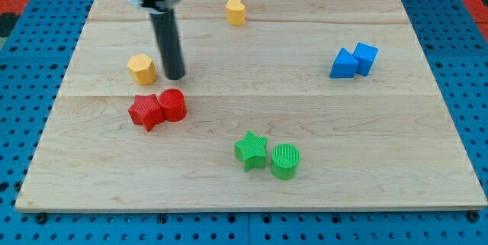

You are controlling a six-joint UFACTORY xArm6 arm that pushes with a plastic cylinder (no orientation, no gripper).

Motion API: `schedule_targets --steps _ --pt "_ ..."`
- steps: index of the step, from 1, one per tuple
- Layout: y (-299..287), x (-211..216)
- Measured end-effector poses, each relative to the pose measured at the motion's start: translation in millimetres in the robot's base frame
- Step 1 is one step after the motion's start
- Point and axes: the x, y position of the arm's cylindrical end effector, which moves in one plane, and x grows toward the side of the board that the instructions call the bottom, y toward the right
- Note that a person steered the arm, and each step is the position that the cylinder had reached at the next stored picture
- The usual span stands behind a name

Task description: Push yellow heart to the yellow hexagon

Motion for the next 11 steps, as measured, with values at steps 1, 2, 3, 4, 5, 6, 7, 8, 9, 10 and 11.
schedule_targets --steps 1,2,3,4,5,6,7,8,9,10,11 --pt "-38.2 0.0" --pt "-46.8 -8.1" --pt "54.2 -65.9" --pt "167.6 -116.9" --pt "191.1 -167.6" --pt "140.3 -168.1" --pt "64.8 -146.2" --pt "0.0 -101.0" --pt "-46.1 -69.4" --pt "-51.0 -62.1" --pt "-50.6 -66.0"
